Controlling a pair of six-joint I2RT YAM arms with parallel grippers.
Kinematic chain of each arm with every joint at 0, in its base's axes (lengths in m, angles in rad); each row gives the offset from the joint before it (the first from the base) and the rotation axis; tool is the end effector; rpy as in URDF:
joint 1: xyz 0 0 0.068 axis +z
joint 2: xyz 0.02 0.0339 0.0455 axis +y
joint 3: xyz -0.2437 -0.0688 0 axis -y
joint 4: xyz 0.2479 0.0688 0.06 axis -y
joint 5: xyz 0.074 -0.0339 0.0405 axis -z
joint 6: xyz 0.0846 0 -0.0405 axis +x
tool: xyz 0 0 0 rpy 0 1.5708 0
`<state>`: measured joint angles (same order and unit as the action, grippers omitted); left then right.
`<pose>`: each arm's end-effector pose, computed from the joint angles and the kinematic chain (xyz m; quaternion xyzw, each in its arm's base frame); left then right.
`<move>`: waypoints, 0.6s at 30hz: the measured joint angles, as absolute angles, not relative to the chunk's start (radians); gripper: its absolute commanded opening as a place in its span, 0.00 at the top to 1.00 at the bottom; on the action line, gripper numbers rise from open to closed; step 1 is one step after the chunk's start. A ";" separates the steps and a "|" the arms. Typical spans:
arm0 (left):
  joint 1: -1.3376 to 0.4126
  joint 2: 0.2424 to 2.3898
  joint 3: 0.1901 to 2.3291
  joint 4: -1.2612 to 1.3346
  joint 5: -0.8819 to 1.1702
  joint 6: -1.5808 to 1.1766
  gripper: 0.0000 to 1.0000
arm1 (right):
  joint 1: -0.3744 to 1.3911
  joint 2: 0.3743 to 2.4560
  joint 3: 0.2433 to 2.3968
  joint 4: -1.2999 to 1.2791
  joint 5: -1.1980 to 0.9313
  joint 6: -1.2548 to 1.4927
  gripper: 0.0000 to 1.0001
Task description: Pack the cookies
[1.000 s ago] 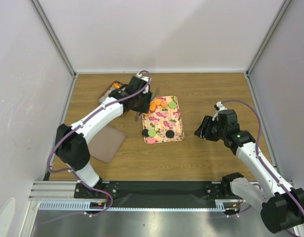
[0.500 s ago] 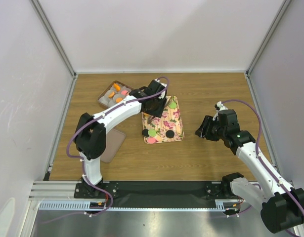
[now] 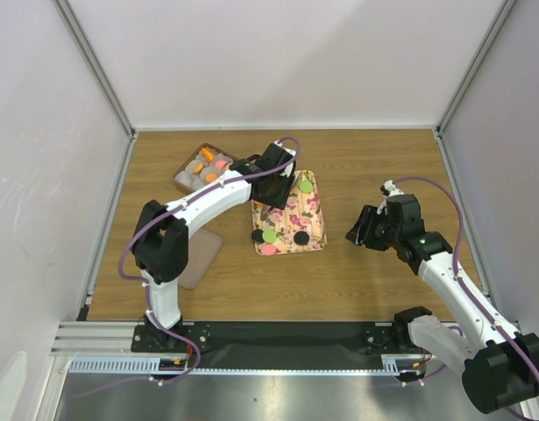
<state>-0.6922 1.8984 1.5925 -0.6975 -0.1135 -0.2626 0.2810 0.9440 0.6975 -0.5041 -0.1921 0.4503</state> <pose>0.3432 -0.2721 0.1935 0.1888 0.9398 -0.0800 0.2732 0.2328 0.0840 0.2015 0.0391 0.9128 0.2240 0.3392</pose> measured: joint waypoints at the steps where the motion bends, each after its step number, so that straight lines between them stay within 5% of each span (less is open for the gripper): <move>1: -0.692 1.898 1.591 -0.698 -0.113 -0.262 0.50 | 0.281 0.944 0.698 -0.505 -0.192 0.450 0.50; 18: -0.704 1.933 1.576 -0.697 -0.113 -0.262 0.51 | 0.281 0.944 0.698 -0.504 -0.192 0.451 0.50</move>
<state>-0.7044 1.9327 1.5764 -0.6968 -0.1131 -0.2615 0.2810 0.9440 0.6975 -0.5041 -0.1921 0.4507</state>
